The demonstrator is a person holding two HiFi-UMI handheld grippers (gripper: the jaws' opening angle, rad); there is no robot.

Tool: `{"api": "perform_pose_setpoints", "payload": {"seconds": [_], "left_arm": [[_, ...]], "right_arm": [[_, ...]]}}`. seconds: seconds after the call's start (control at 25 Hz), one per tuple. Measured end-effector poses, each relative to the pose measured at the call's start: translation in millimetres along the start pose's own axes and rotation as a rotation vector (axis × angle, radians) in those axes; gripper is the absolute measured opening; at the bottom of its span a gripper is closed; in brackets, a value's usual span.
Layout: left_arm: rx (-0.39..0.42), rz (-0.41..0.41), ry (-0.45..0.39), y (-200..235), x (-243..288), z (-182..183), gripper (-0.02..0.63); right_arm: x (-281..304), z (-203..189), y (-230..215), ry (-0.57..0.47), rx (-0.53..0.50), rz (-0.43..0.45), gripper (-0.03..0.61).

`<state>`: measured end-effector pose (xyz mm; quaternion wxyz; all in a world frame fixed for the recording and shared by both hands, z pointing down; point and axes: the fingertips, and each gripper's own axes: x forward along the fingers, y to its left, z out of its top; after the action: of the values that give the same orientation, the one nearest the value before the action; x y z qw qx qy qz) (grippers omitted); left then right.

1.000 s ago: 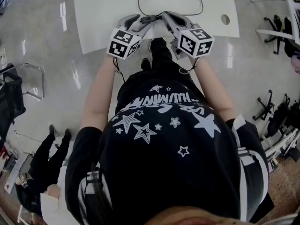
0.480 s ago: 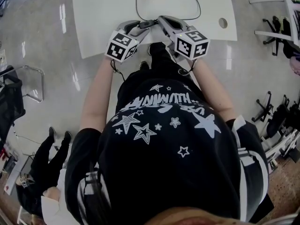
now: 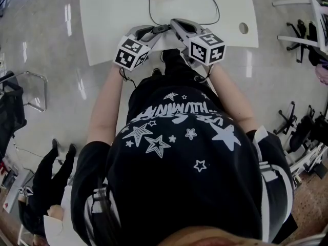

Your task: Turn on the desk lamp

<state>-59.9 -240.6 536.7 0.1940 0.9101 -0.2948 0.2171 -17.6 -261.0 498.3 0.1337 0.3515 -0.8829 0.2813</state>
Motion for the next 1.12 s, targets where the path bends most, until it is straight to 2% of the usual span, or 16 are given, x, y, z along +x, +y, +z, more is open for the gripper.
{"api": "perform_pose_setpoints", "payload": {"seconds": [0.56, 0.8, 1.12], "left_arm": [[0.014, -0.005, 0.007, -1, 0, 1, 0.141], [0.002, -0.006, 0.006, -1, 0, 1, 0.141], [-0.007, -0.004, 0.006, -1, 1, 1, 0.141]], "right_arm": [[32, -25, 16, 0.138, -0.062, 0.105, 0.006], [36, -34, 13, 0.188, -0.099, 0.096, 0.006], [36, -35, 11, 0.214, -0.069, 0.104, 0.006]]}}
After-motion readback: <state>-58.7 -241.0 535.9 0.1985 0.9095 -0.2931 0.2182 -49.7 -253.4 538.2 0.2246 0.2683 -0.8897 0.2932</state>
